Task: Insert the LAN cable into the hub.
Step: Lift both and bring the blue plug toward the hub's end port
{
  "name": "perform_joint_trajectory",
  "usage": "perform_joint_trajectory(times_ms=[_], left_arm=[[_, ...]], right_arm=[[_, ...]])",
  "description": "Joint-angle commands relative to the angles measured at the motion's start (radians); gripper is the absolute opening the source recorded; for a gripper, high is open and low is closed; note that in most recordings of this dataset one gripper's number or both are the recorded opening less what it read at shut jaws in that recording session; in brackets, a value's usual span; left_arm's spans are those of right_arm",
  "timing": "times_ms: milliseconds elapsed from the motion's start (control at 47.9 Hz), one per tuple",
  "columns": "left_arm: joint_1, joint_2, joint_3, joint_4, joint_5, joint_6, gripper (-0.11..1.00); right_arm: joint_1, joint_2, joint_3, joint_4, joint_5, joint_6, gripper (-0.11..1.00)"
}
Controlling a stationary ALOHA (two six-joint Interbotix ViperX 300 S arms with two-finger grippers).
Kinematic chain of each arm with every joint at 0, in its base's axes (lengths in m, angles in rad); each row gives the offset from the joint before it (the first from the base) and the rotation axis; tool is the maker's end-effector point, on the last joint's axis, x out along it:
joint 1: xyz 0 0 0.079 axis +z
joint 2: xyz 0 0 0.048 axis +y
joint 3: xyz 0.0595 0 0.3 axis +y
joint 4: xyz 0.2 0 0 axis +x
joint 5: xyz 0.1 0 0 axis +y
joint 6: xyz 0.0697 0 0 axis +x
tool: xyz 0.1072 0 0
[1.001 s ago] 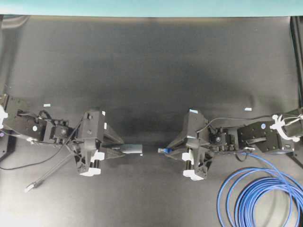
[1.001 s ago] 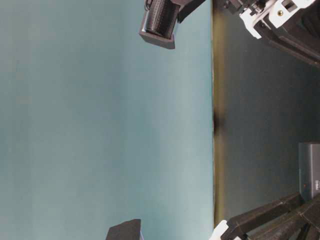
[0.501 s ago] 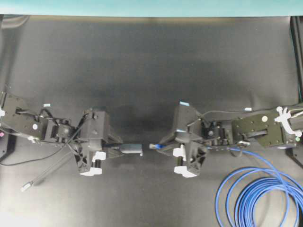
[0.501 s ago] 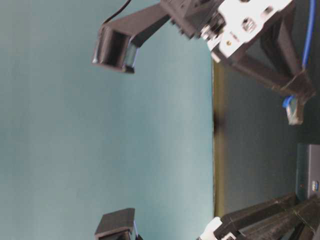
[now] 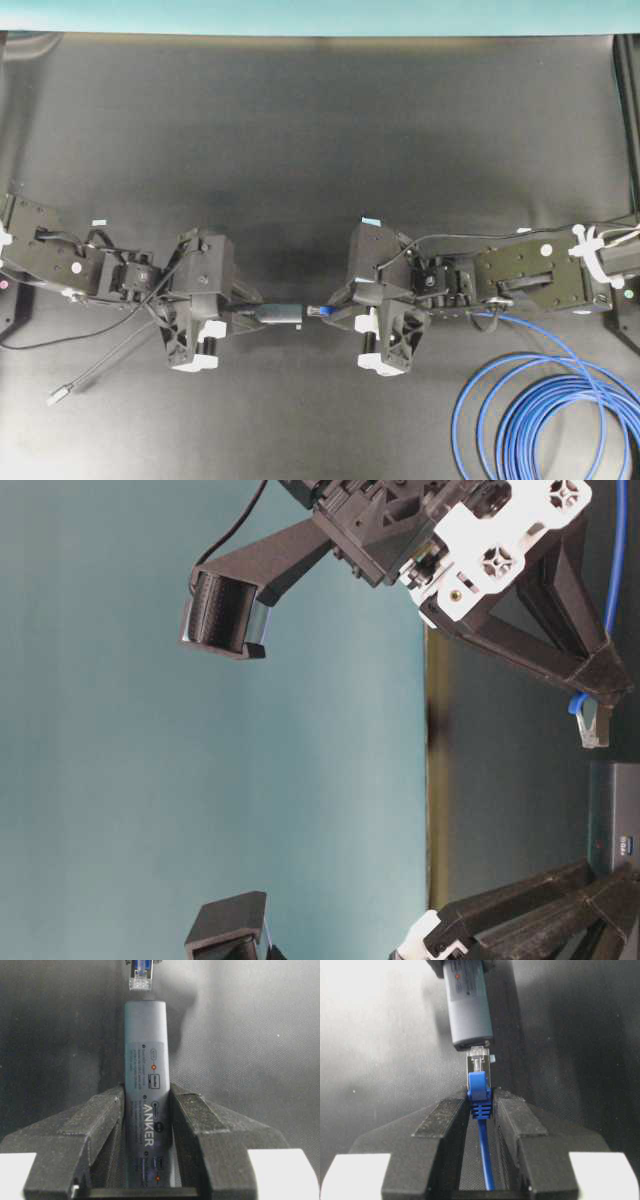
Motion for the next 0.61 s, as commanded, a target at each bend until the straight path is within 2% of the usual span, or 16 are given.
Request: perform_joint_trajectory(times_ms=[0, 584], left_arm=[[-0.002, -0.015, -0.017, 0.003, -0.005, 0.000, 0.28], [0.005, -0.011, -0.029, 0.003, -0.002, 0.002, 0.28]], right_arm=[[-0.002, 0.000, -0.015, -0.002, -0.008, -0.009, 0.13], [0.000, 0.020, -0.032, -0.003, -0.008, -0.014, 0.13]])
